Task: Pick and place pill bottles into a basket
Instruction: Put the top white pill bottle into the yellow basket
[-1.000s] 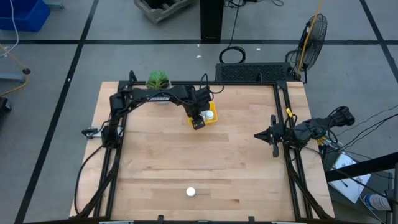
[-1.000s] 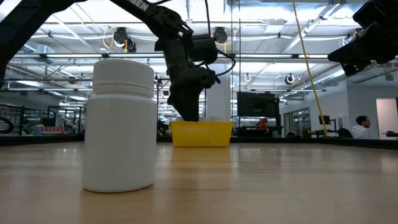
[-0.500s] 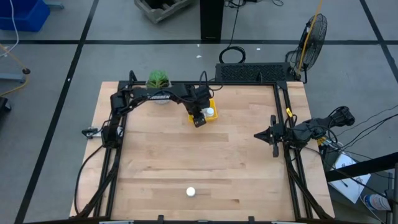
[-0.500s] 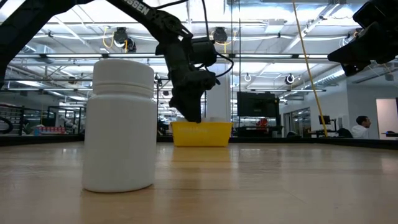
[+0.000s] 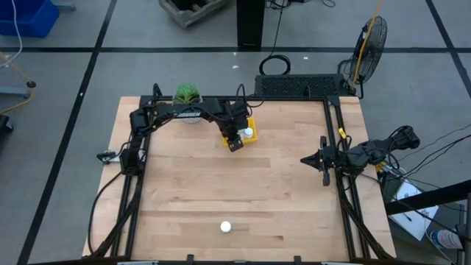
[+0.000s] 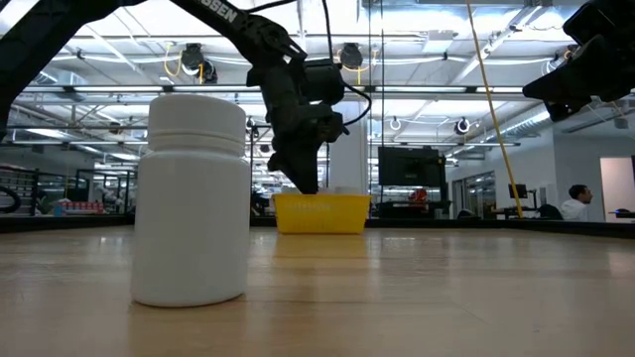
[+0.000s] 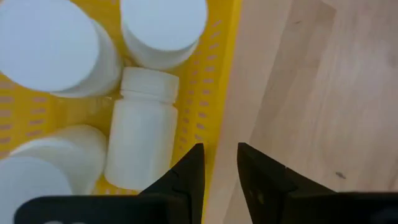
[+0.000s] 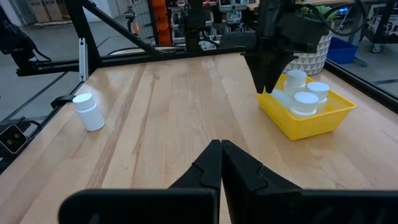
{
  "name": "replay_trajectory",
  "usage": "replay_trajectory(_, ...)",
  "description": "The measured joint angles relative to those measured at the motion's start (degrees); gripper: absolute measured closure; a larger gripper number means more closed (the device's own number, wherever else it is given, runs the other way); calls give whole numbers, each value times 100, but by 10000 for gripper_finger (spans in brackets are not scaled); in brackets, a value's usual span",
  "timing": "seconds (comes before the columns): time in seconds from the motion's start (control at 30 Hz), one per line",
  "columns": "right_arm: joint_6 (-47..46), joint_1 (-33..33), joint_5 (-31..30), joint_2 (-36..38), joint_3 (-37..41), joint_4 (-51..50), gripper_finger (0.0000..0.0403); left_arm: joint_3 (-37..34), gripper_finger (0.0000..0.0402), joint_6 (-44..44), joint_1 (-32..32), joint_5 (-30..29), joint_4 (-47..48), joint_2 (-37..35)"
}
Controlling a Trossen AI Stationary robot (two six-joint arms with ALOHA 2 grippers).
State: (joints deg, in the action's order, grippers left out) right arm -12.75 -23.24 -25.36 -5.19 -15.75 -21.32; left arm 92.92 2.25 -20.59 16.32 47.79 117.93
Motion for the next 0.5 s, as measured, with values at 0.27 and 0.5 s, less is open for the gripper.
replay_trajectory(0.27,0,0,-2,0,0,0,403,100,289,-11,-90,-183,-125,0)
replay_trajectory(0.5,-2,0,-2,0,0,0,403,103,289,-90,-158,-499,-165,0)
